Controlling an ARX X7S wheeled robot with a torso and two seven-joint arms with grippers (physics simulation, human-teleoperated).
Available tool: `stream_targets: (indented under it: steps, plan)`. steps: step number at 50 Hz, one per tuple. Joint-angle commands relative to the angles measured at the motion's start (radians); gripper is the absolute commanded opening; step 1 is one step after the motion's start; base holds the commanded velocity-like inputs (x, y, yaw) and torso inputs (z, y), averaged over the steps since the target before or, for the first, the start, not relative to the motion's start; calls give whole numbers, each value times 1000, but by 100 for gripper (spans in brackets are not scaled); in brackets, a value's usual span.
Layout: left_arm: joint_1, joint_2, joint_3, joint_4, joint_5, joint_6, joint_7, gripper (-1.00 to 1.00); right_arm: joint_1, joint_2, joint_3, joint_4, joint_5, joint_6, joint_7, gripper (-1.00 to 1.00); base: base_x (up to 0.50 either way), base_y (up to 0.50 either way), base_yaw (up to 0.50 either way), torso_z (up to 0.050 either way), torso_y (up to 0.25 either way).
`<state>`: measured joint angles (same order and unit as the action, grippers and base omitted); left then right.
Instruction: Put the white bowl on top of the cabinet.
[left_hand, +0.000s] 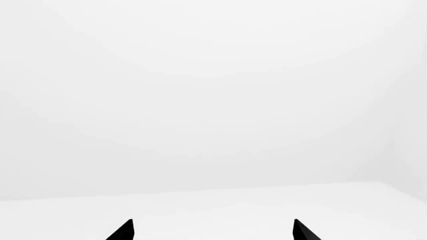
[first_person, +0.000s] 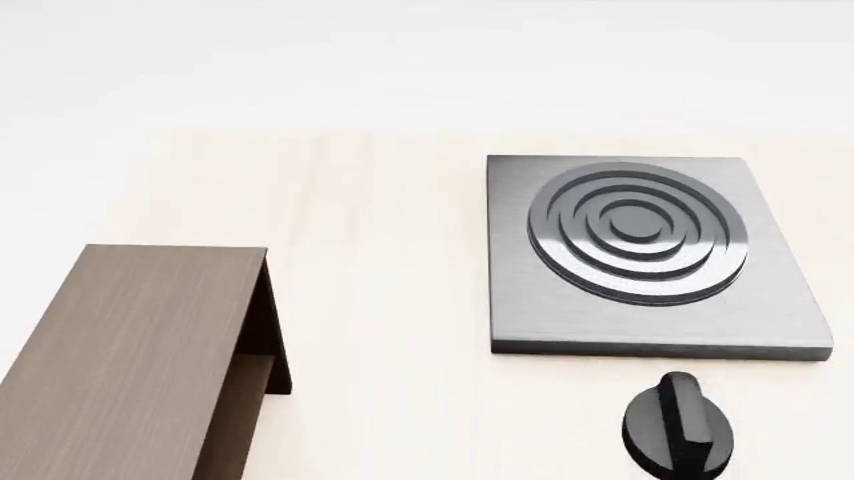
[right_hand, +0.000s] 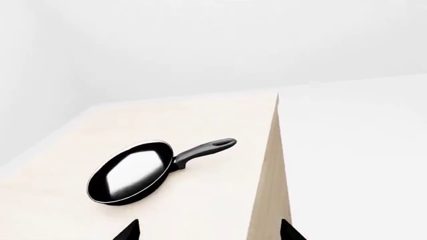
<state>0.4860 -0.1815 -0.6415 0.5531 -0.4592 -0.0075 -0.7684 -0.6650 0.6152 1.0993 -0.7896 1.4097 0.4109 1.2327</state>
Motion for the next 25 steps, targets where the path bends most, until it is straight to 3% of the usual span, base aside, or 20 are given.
stream_targets:
  steps: [1,25]
  plan:
    - [-1,-4,5,-1,2,-2,-4,100,31,41,-40,98,30,39,6,100,0,0,0,0,0]
    - [0,-6,11,-6,3,3,-6,100,97,102,-90,132,125,77,42,100,0,0,0,0,0]
